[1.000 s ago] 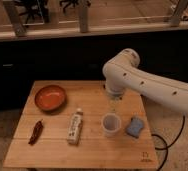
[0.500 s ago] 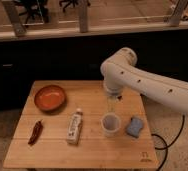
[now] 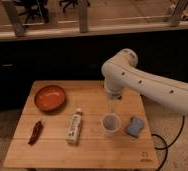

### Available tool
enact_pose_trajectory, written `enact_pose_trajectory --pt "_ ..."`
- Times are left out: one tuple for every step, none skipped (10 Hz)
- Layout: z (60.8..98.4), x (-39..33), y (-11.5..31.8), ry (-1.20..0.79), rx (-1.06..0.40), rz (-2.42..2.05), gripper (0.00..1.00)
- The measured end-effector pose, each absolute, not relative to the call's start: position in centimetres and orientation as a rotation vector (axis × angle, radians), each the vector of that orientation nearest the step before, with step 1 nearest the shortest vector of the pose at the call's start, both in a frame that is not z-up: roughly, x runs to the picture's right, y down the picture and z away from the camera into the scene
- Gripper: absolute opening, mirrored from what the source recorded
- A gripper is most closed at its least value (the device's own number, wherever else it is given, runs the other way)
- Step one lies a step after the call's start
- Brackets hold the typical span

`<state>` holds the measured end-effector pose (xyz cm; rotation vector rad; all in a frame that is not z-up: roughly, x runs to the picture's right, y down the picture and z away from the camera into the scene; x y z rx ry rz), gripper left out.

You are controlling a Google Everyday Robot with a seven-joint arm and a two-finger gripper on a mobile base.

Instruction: Move the arm in a circular motion

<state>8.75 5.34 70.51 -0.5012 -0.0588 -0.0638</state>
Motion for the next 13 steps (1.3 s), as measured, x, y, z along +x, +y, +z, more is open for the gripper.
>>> enact_pose_trajectory --pt "70.6 8.5 5.3 -0.061 -0.502 -0.067 0.8" --pt "70.7 8.4 5.3 -0.062 -0.503 -0.068 0.8" --pt "70.7 8.3 5.3 -0.062 -0.504 -0.065 0.8" --pt "70.8 8.4 5.2 -0.063 -0.506 -0.062 0.8" --pt "70.9 8.4 5.2 -0.063 -0.51 -0.059 0.8" --pt "71.0 8.3 5.2 -0.064 -0.511 -0.061 0.8" --pt "70.9 7.9 5.4 -0.07 -0.513 -0.064 0.8" --pt "71.0 7.9 5.5 -0.071 -0.514 -0.065 0.8" --pt "71.0 7.9 5.5 -0.071 -0.516 -0.065 0.8" --pt "71.1 7.8 5.5 -0.071 -0.517 -0.062 0.8" --pt "71.1 7.7 5.6 -0.07 -0.518 -0.06 0.8" --pt "71.1 7.6 5.6 -0.072 -0.519 -0.059 0.8" --pt "71.1 7.3 5.6 -0.074 -0.522 -0.059 0.8"
